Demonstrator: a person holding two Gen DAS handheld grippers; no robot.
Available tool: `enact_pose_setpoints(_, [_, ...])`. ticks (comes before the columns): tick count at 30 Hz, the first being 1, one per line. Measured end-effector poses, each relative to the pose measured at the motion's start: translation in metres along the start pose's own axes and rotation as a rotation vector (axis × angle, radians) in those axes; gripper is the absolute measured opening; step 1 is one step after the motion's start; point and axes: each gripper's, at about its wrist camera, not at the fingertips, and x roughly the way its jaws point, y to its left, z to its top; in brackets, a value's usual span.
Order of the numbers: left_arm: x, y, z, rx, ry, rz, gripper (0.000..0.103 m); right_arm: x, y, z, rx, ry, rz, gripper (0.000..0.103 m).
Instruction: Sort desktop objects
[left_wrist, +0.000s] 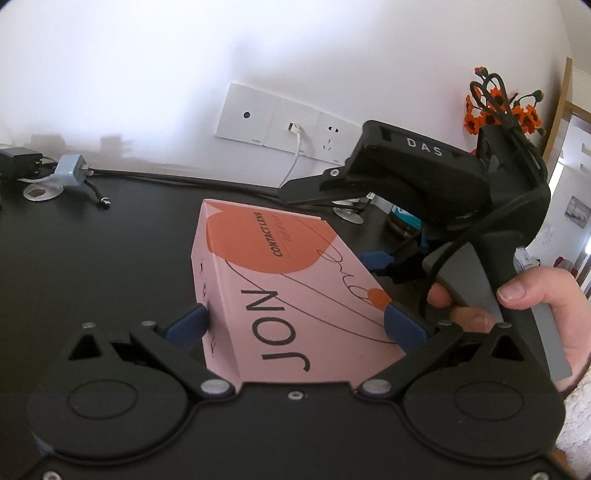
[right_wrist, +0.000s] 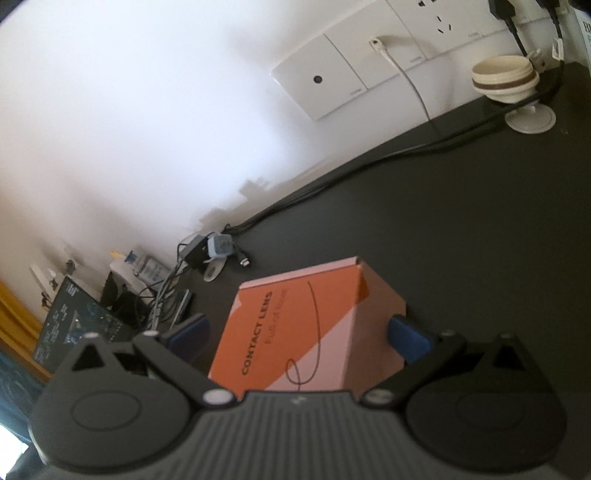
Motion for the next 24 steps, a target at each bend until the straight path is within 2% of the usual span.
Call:
enact_pose_setpoints(10, [-0.002,-0.004,-0.001,0.007,-0.002,0.006,0.103,0.005,0.018,-0.006,-0.063,0.006,-0.086,0.103])
enact_pose_setpoints(16, [-0.009,-0.004,-0.001,0.033,0.017,-0.016,0.103,-0.005,0.008,-0.013,-0.036,0.012,-0.053,0.102])
enact_pose_setpoints(24, [-0.029,-0.011,-0.013,0.106,0.054,-0.039,0.103,-0.037,0.001,-0.037,-0.070,0.023,-0.067,0.102])
